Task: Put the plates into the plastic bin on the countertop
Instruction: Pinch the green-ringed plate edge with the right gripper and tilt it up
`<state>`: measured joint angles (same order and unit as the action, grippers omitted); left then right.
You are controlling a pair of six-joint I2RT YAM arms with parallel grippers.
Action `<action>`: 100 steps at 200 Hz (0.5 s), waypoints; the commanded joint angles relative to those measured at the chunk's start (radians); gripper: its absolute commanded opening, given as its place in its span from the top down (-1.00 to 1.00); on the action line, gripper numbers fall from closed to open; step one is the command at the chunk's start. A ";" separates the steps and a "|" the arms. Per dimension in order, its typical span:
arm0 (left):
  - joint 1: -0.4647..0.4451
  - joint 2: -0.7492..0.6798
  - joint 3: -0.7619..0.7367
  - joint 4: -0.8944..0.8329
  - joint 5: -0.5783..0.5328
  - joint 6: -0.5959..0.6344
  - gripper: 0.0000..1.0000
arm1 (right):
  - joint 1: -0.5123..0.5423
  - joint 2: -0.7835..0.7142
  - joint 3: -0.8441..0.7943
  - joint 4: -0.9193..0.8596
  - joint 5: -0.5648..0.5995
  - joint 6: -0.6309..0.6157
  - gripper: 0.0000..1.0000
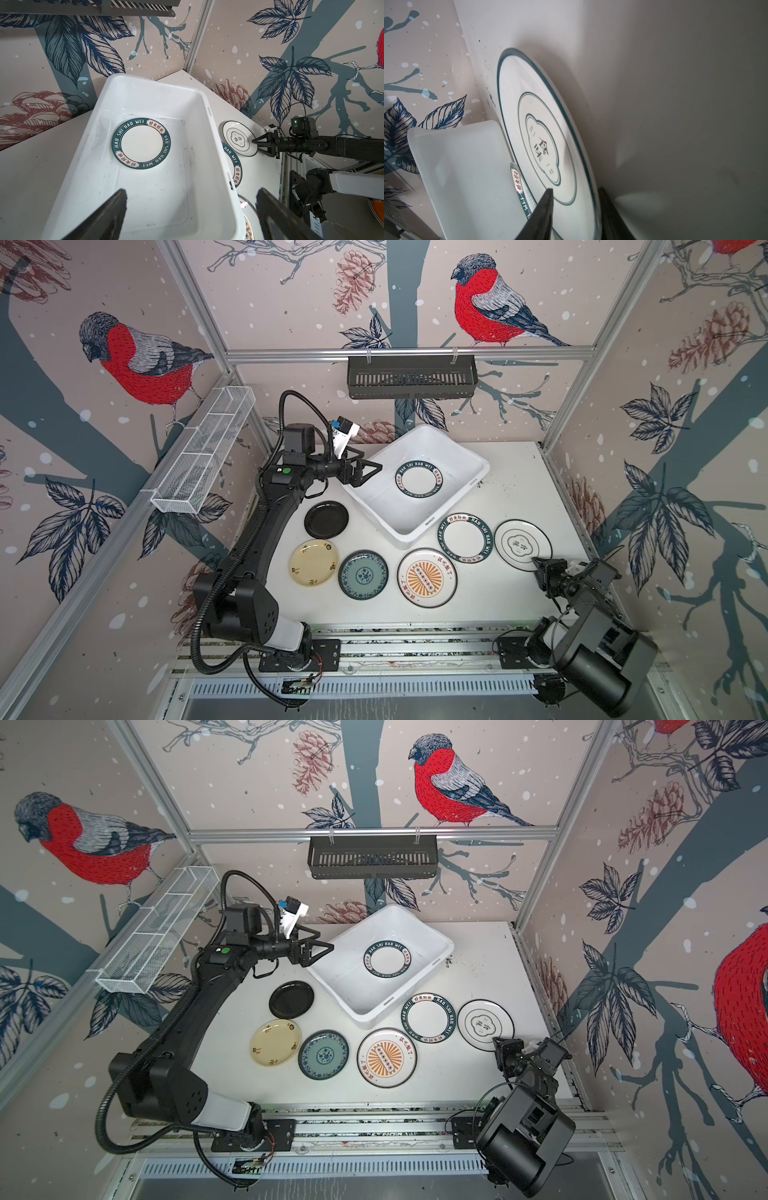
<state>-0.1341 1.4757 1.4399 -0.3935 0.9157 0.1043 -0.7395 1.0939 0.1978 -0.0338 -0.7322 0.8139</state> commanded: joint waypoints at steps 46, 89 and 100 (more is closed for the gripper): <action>-0.001 -0.002 -0.007 0.036 0.013 0.003 -0.93 | -0.003 0.016 -0.030 -0.019 0.056 -0.013 0.44; -0.002 -0.004 -0.012 0.036 0.015 0.001 -0.93 | -0.005 0.033 -0.050 0.020 0.059 -0.019 0.60; -0.003 -0.005 -0.012 0.035 0.013 0.002 -0.93 | -0.005 0.040 -0.056 0.032 0.056 -0.018 0.64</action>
<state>-0.1352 1.4757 1.4307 -0.3927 0.9157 0.1047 -0.7448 1.1175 0.1589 0.0593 -0.7425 0.8082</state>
